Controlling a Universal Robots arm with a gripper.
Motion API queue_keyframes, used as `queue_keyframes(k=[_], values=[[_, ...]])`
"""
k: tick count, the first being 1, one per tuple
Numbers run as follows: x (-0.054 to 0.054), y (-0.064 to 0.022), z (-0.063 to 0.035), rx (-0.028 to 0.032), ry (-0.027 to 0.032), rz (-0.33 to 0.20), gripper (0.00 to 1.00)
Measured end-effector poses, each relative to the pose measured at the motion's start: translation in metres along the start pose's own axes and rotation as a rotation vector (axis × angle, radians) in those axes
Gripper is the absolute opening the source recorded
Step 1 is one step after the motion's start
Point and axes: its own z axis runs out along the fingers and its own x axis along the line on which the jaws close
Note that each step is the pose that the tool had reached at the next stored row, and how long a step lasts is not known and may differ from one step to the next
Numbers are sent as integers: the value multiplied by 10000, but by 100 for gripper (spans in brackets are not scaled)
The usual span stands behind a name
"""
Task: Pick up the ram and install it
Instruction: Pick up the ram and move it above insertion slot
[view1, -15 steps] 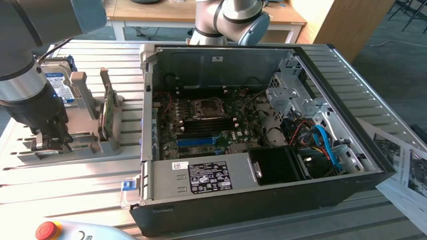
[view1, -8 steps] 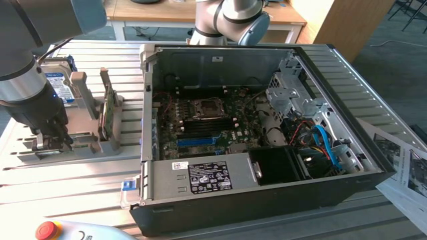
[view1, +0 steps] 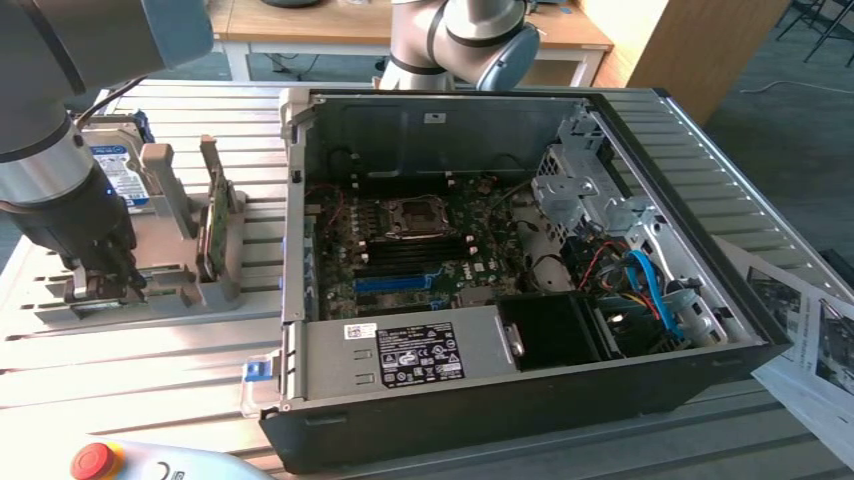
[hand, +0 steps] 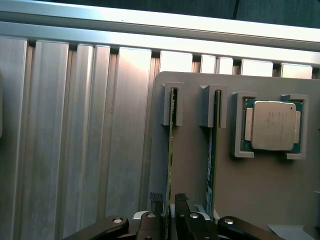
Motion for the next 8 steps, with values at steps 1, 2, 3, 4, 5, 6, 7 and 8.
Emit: queue_keyframes(k=[1, 2, 3, 4, 5, 6, 7, 8], values=[[0, 0, 0, 0, 0, 0, 24], [0, 1, 2, -1, 0, 0, 24], [-2, 8, 10, 3, -2, 2, 24], [-2, 12, 14, 4, -2, 3, 24], [-1, 12, 13, 3, -1, 1, 24], [-1, 12, 13, 2, -1, 0, 24], [-1, 12, 13, 2, -1, 0, 24], [-1, 12, 12, 0, 0, 0, 24]])
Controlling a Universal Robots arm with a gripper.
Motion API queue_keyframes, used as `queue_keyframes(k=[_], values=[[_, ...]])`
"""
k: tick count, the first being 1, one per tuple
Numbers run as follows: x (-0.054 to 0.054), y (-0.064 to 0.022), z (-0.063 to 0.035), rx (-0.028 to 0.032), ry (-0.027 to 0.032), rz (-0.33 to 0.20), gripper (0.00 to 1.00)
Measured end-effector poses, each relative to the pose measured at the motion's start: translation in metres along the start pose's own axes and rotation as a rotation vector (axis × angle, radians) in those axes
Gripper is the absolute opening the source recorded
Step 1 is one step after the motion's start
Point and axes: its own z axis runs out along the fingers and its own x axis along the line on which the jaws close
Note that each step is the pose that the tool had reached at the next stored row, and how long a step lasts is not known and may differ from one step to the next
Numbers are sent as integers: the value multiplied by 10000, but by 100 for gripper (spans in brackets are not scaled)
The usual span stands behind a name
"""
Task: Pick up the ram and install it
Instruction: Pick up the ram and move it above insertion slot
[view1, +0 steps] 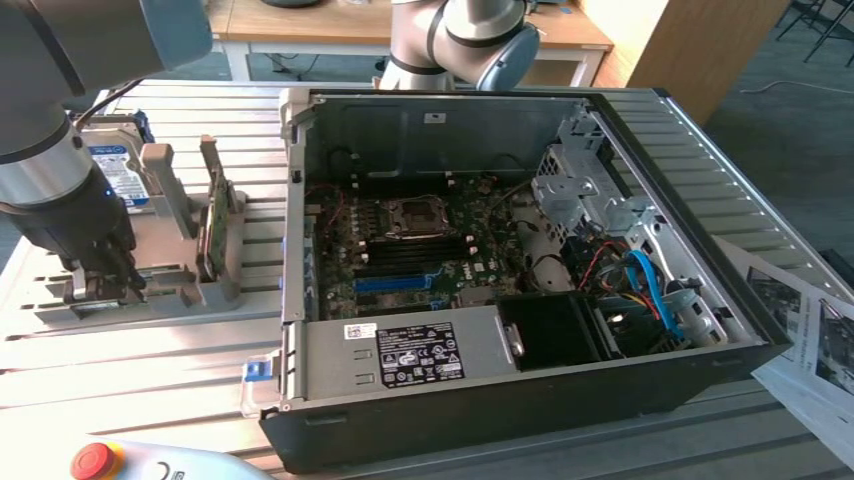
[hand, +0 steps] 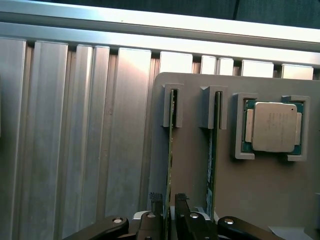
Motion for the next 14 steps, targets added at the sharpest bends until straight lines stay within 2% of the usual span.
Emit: queue_keyframes(k=[14], values=[[-18, 0, 12, 0, 1, -1, 24]])
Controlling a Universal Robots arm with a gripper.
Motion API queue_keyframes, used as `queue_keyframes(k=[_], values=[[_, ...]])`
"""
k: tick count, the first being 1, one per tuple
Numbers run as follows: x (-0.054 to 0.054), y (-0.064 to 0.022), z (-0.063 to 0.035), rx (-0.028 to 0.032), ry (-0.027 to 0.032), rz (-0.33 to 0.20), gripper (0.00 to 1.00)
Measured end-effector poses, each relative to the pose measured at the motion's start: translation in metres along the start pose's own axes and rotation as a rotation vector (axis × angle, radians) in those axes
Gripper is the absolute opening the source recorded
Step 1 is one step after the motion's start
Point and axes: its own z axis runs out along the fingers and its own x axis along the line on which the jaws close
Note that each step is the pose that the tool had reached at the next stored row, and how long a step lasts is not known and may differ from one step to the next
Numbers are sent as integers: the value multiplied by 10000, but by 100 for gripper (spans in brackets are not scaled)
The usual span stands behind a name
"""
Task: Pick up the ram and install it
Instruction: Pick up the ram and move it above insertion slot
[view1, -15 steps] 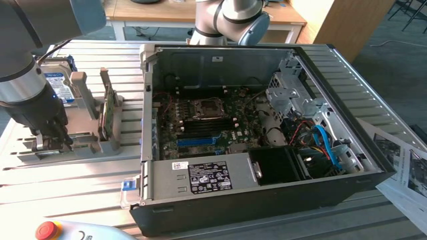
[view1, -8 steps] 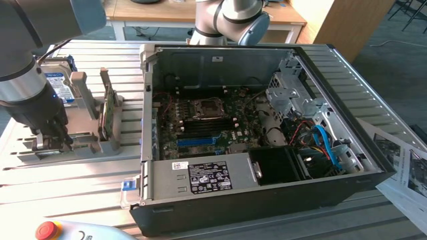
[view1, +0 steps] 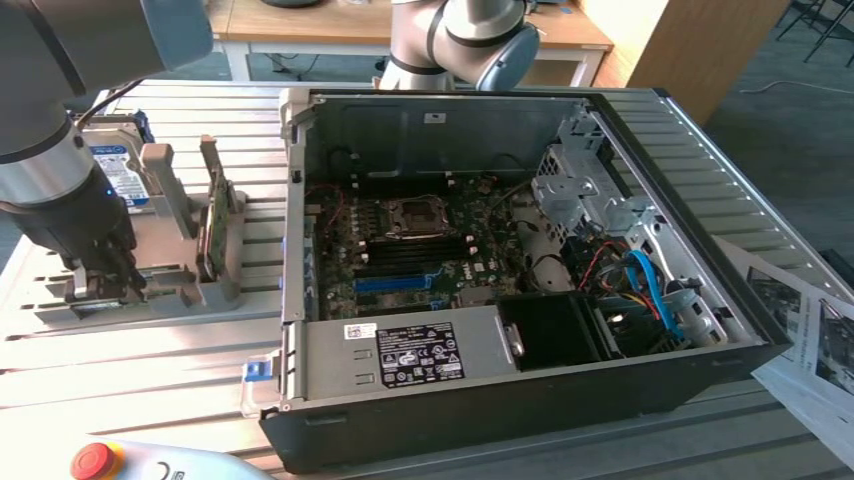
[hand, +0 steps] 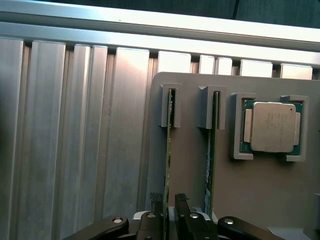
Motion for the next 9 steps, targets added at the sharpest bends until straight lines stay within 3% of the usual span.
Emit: queue_keyframes(k=[9], values=[[0, 2, 7, 0, 0, 0, 24]])
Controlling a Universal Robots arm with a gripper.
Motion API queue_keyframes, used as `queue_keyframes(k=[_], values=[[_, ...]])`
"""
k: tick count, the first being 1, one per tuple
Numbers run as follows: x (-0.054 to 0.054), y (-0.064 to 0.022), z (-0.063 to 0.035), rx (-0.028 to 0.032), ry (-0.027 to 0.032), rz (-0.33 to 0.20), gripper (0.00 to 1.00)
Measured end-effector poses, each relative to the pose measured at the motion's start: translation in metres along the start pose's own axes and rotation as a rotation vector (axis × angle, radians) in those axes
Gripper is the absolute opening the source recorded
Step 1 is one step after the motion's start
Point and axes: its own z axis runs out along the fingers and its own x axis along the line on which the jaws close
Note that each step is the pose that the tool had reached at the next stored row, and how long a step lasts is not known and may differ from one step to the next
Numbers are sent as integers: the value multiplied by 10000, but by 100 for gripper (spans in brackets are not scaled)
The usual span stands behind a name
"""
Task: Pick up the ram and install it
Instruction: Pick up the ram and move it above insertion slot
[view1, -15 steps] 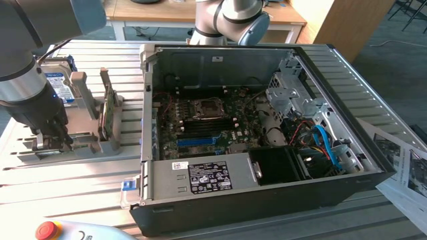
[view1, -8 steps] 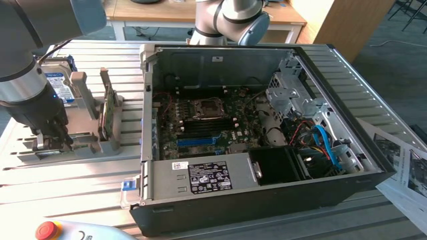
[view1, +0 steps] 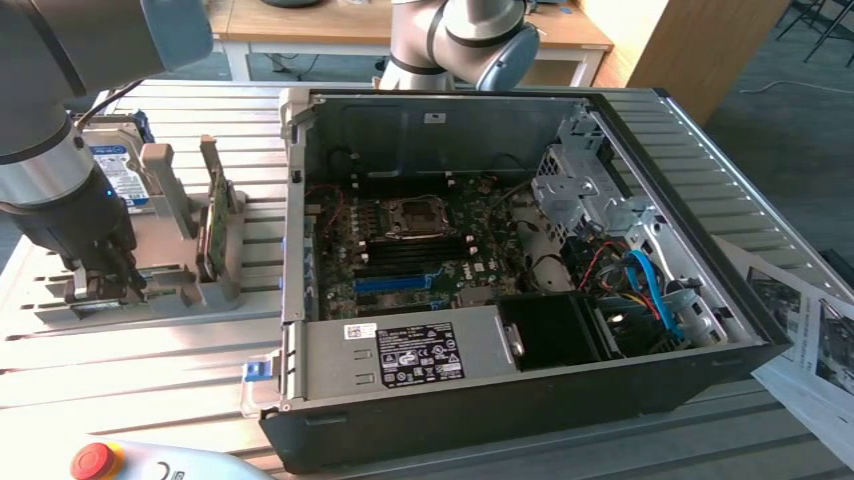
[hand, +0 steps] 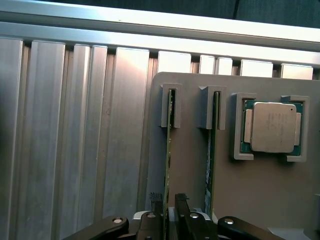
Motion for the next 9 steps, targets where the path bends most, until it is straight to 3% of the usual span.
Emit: queue_keyframes(k=[4, 9], values=[[0, 0, 0, 0, 1, 0, 24], [0, 0, 0, 0, 0, 0, 12]])
